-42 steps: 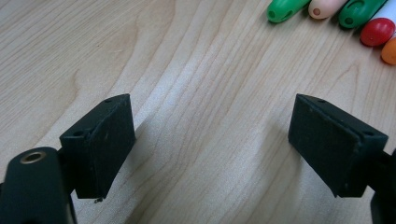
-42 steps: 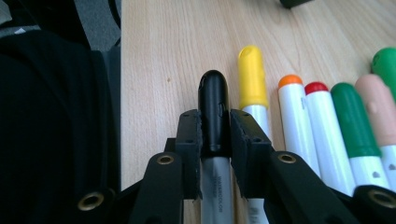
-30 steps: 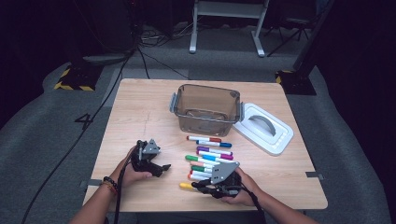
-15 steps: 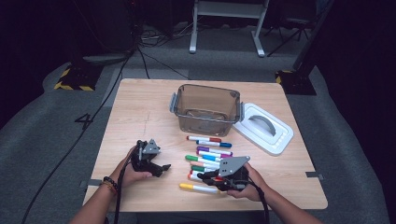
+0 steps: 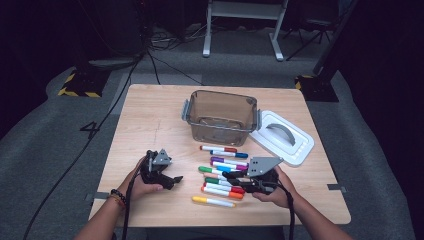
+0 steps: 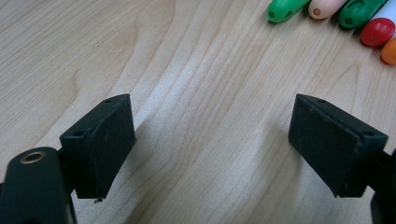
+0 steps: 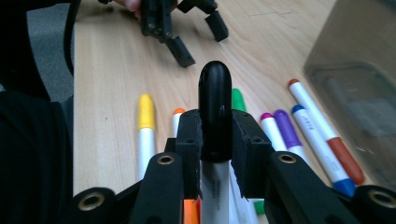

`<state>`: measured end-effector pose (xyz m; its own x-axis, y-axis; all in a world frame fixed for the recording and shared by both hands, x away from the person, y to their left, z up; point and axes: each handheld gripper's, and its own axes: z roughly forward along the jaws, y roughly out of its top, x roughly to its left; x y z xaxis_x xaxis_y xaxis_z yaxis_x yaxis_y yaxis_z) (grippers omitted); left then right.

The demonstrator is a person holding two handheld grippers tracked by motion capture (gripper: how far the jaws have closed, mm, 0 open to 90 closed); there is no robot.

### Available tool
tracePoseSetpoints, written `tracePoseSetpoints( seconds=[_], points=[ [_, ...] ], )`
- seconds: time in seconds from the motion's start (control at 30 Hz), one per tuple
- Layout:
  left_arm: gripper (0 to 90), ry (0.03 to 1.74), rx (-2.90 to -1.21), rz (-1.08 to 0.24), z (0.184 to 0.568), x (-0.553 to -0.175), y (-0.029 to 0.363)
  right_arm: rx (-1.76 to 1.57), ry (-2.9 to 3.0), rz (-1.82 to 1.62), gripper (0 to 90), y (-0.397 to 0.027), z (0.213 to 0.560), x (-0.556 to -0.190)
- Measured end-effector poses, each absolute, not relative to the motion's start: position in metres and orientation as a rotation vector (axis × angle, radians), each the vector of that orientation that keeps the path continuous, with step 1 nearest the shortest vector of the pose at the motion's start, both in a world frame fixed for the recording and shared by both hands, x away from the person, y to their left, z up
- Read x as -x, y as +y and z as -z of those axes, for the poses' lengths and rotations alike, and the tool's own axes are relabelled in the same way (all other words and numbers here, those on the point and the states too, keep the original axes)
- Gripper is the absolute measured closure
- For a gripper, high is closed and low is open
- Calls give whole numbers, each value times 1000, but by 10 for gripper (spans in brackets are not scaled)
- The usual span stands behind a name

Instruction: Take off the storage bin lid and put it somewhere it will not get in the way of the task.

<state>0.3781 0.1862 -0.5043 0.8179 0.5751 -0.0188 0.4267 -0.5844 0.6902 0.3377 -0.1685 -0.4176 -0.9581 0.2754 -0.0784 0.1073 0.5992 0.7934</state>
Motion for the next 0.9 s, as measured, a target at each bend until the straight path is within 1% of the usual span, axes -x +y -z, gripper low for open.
tracePoseSetpoints(
  seconds=[0.4, 0.9],
  points=[
    [149, 731, -2282, -269, 504, -378, 186, -382, 2553, -1300, 748, -191, 398, -350],
    [150, 731, -2283, -269, 504, -378, 186, -423, 2475, -1324, 748, -203, 374, -367]
  ],
)
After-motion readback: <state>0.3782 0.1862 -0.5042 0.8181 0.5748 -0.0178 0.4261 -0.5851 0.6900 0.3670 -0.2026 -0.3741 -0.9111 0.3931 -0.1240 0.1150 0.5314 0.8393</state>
